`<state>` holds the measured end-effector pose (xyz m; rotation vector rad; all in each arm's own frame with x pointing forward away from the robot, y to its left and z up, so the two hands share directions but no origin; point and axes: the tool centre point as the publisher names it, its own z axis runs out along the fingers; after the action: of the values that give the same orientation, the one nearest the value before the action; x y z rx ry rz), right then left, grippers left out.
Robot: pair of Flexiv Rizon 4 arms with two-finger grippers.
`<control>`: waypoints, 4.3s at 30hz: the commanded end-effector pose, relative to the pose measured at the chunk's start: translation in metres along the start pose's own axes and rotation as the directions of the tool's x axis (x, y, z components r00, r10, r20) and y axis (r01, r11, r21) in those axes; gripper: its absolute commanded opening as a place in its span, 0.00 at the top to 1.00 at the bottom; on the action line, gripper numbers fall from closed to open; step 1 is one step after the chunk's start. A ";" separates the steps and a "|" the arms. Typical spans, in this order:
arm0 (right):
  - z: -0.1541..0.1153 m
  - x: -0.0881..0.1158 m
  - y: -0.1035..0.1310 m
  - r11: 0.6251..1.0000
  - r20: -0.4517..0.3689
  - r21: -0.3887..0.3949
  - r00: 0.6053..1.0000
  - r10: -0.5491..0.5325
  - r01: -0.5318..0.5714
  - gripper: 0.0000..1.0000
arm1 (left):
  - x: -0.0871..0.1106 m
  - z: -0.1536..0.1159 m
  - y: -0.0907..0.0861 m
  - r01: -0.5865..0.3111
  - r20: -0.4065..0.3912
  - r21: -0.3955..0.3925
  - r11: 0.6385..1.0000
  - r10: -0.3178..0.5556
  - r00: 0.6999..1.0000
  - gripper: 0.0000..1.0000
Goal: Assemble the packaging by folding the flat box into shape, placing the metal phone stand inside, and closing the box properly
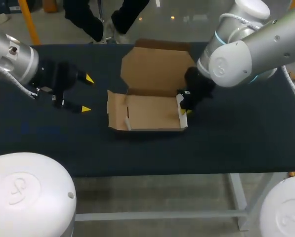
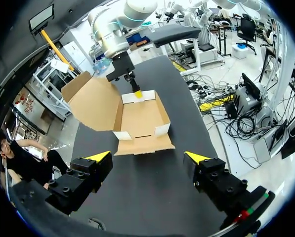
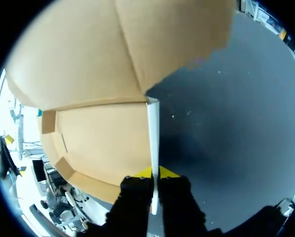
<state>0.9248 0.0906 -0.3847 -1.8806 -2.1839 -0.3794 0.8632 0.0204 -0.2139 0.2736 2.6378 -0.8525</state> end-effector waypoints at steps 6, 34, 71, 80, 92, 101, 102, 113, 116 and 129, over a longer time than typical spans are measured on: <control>0.014 0.004 -0.005 0.996 0.052 0.070 0.997 0.059 -0.062 1.00 | -0.012 0.022 0.010 -0.035 -0.090 0.004 0.999 0.035 0.995 0.00; 0.008 -0.005 -0.006 0.928 0.209 0.297 0.964 0.165 -0.223 1.00 | -0.015 0.042 0.024 -0.024 -0.165 -0.023 0.999 0.020 0.986 0.00; 0.015 -0.014 -0.018 0.937 0.264 0.263 0.951 0.160 -0.230 0.94 | -0.017 0.048 0.031 0.073 -0.185 -0.056 0.996 -0.082 0.979 0.00; 0.019 -0.015 -0.018 0.949 0.278 0.223 0.948 0.157 -0.223 0.90 | -0.017 0.048 0.031 0.073 -0.185 -0.056 0.996 -0.082 0.979 0.00; 0.019 -0.016 -0.014 0.966 0.300 0.136 0.938 0.172 -0.221 0.92 | -0.017 0.048 0.031 0.073 -0.185 -0.056 0.996 -0.082 0.979 0.00; 0.023 -0.017 -0.011 0.974 0.306 0.093 0.937 0.170 -0.207 0.83 | -0.017 0.048 0.031 0.073 -0.185 -0.056 0.996 -0.082 0.979 0.00; 0.023 -0.017 -0.011 0.974 0.311 0.086 0.935 0.172 -0.208 0.82 | -0.017 0.048 0.031 0.073 -0.185 -0.056 0.996 -0.082 0.979 0.00; 0.024 -0.017 -0.009 0.980 0.329 0.023 0.927 0.180 -0.199 0.87 | -0.017 0.048 0.031 0.073 -0.185 -0.056 0.996 -0.082 0.979 0.00; 0.025 -0.017 -0.009 0.980 0.332 0.011 0.925 0.185 -0.200 0.89 | -0.017 0.048 0.031 0.073 -0.185 -0.056 0.996 -0.082 0.979 0.00; 0.032 -0.020 -0.007 0.978 0.334 0.014 0.923 0.191 -0.207 0.97 | -0.017 0.048 0.031 0.073 -0.185 -0.056 0.996 -0.082 0.979 0.00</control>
<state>0.9187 0.0811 -0.4200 -2.2494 -2.1397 0.0217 0.9007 0.0151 -0.2607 0.2505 2.8506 -0.8273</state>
